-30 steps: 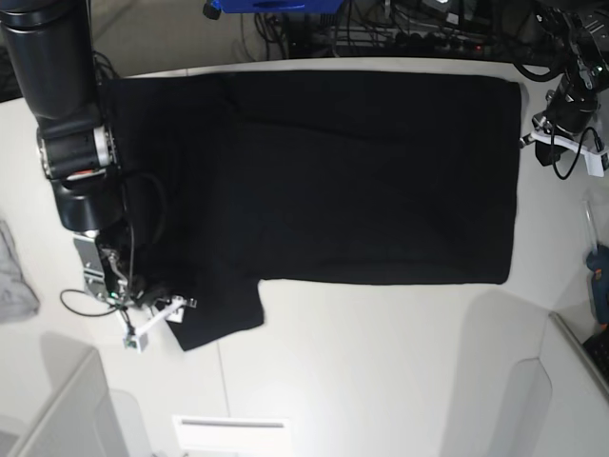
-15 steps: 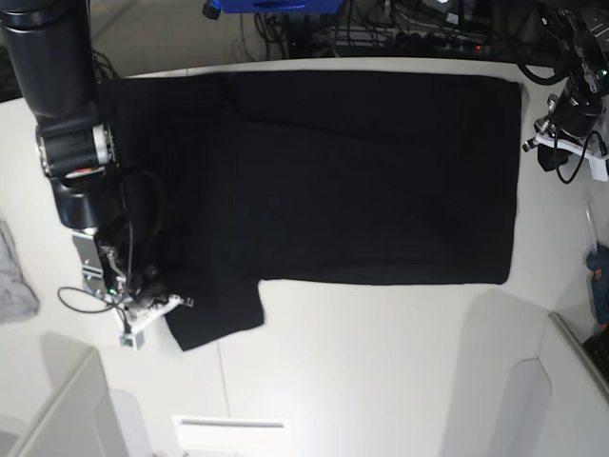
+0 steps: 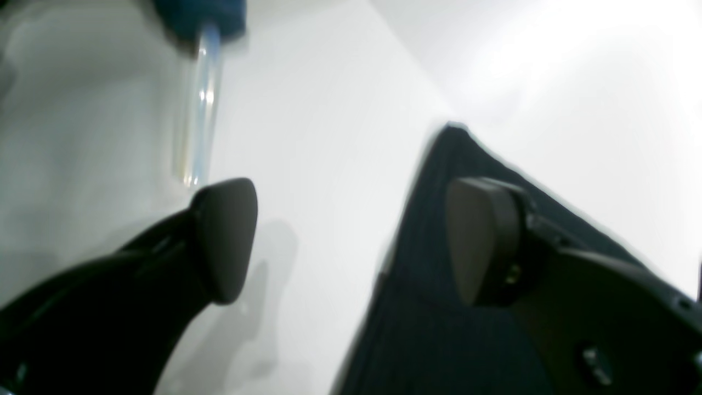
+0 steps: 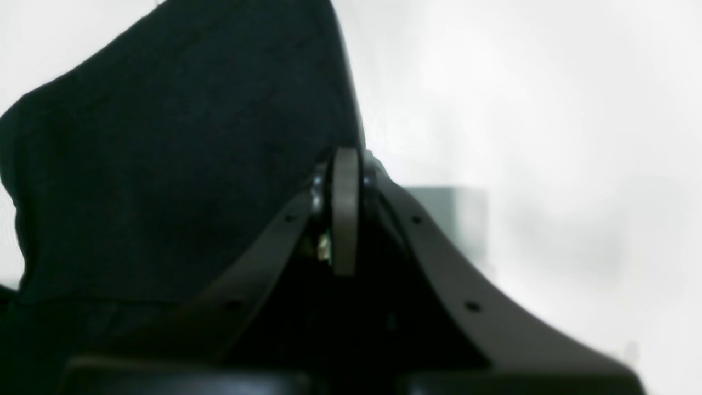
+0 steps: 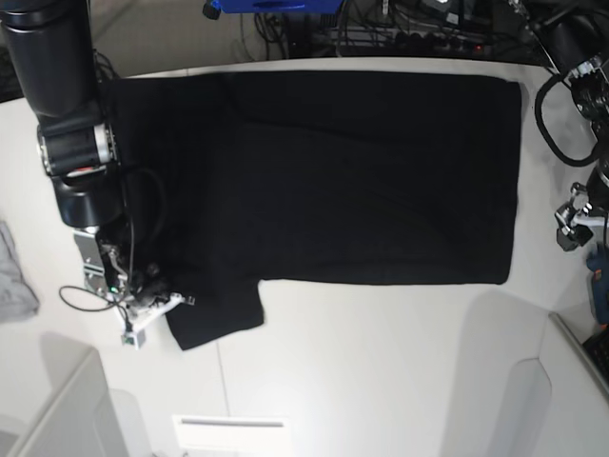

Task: Fold the T-shirt properly
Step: 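Reach the left gripper to the opposite hem corner and grasp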

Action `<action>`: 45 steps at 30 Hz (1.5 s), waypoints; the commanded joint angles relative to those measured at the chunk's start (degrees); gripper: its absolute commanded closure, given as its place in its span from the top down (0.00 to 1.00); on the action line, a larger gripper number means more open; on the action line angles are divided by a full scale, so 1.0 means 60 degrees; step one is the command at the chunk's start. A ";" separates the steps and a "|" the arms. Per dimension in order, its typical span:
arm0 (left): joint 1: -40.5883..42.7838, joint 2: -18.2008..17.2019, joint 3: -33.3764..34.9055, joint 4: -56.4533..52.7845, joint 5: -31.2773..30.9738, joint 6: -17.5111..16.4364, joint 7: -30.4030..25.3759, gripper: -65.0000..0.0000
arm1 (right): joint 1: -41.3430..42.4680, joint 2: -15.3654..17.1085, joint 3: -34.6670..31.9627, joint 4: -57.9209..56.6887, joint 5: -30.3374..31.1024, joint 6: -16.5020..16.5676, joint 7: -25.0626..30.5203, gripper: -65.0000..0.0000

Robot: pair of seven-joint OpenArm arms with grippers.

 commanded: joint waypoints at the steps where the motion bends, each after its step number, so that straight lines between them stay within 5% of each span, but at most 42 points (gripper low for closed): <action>1: -0.0396 -0.0411 0.0252 -0.0186 -0.0196 -0.0070 -0.0162 0.78 | 0.0376 0.0066 0.0024 0.0148 0.0057 0.0039 0.0162 0.00; 6: -0.2140 -0.0953 0.2172 -0.2838 -0.0079 -0.0070 -0.0264 0.78 | 0.0376 0.0066 0.0024 0.0163 0.0057 0.0024 0.0162 0.00; 12: -0.4060 -0.0733 0.3842 -0.4728 0.1416 -0.0099 -0.0630 0.78 | 0.0391 0.0051 0.0024 0.0163 0.0057 0.0024 0.0177 0.00; 31: -0.5818 0.0337 0.5996 -0.7468 0.1724 -0.0114 -0.1949 0.76 | 0.0405 0.0139 0.0024 0.0163 0.0057 0.0024 0.0177 0.00; 40: -0.5598 0.0366 0.6011 -0.7453 0.1738 -0.0114 -0.1964 0.05 | 0.0376 0.0125 0.0024 0.0163 0.0057 0.0024 0.0192 0.00; 45: -0.5422 0.0351 0.6011 -0.7350 0.1753 -0.0114 -0.1964 0.00 | 0.0376 0.0125 0.0083 0.0339 0.0057 0.0024 0.0192 0.00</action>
